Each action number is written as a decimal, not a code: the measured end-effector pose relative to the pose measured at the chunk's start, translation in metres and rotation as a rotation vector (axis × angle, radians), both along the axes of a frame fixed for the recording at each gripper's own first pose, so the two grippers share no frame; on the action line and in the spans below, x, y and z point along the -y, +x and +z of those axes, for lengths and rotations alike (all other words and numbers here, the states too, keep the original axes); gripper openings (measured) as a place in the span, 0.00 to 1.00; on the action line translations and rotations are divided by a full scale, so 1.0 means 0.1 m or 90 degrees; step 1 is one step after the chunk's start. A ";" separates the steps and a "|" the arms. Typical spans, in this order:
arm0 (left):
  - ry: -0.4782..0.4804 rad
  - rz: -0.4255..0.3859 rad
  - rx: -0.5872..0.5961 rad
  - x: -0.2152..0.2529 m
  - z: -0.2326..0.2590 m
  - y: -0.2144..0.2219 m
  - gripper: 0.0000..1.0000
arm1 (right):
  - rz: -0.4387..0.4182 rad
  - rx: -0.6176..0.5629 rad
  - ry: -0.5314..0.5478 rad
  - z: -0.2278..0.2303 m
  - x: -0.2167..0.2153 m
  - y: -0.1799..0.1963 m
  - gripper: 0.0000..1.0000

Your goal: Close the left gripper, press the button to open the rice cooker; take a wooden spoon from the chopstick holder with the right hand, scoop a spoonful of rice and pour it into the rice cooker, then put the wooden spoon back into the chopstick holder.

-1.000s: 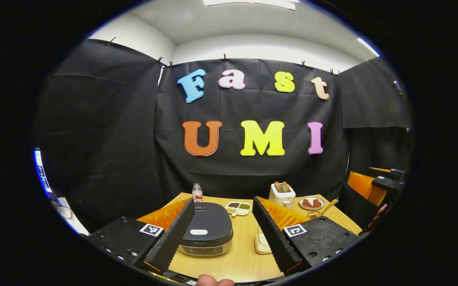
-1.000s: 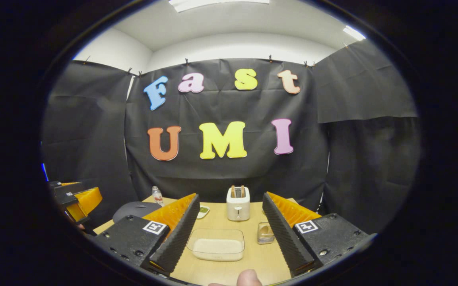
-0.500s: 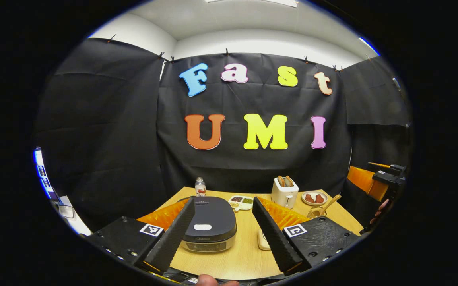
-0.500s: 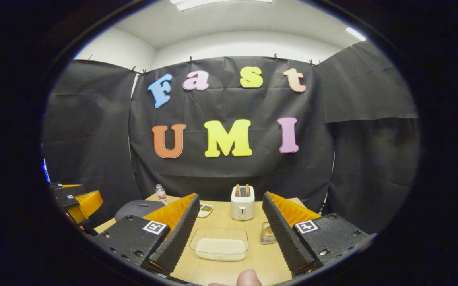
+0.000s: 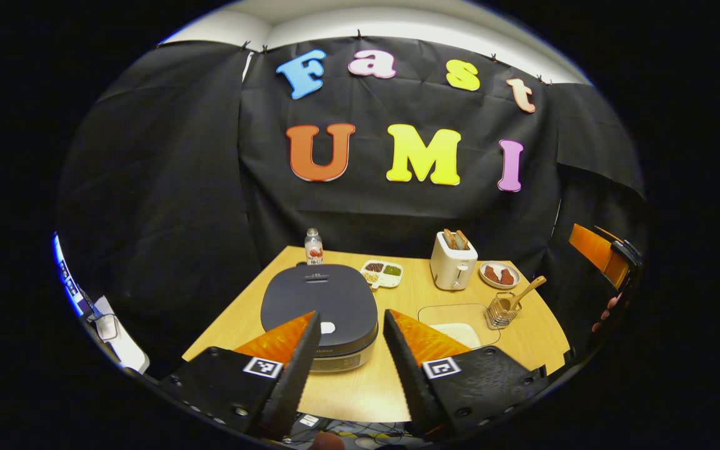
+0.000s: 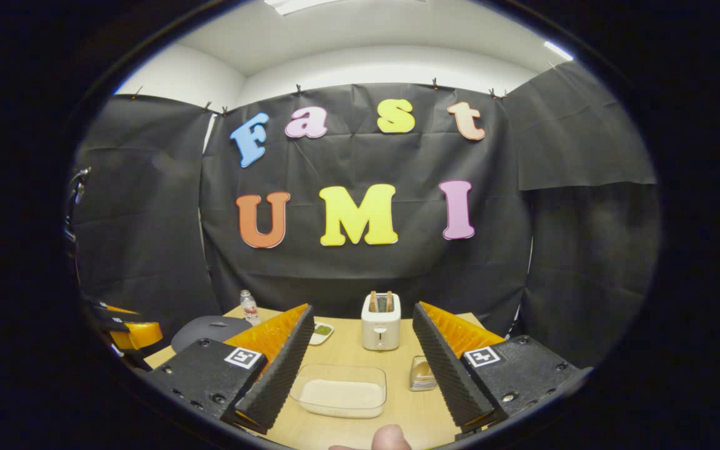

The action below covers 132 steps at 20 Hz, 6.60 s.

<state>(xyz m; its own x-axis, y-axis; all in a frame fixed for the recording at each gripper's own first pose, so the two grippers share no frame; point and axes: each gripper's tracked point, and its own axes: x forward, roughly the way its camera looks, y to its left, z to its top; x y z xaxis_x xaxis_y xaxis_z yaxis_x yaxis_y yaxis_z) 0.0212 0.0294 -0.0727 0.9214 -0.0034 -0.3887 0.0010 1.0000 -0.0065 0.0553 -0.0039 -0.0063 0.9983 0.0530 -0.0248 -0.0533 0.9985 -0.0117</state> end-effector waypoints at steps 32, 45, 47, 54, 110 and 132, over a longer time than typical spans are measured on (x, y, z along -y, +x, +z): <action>-0.042 0.043 -0.307 -0.57 -1.37 0.84 0.00 | -0.093 -0.076 0.049 -0.39 0.86 0.73 1.00; 0.032 0.044 -0.021 -0.60 -0.05 1.10 0.00 | -0.081 -0.050 0.034 -0.15 1.07 0.57 1.00; 0.036 0.049 0.023 -0.59 0.22 1.17 0.00 | -0.081 -0.046 0.030 -0.13 1.10 0.55 1.00; -0.005 0.004 0.121 -0.06 0.67 1.06 0.01 | -0.081 -0.043 -0.003 -0.09 1.26 0.46 1.00; -0.025 0.025 0.166 0.15 0.64 0.90 0.95 | -0.008 -0.246 0.090 -1.12 0.95 1.76 0.11; -0.016 0.172 0.118 -1.06 0.53 0.06 0.95 | 0.039 -0.355 -0.198 -2.81 -0.14 1.62 0.11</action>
<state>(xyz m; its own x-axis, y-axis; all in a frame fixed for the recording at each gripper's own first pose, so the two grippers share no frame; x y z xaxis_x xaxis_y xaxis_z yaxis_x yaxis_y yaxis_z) 0.0276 0.1351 -0.0192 0.9455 0.2430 -0.2168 -0.2604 0.9639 -0.0555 0.2175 0.0100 -0.2868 0.8262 0.0158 -0.5631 -0.1917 0.9478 -0.2548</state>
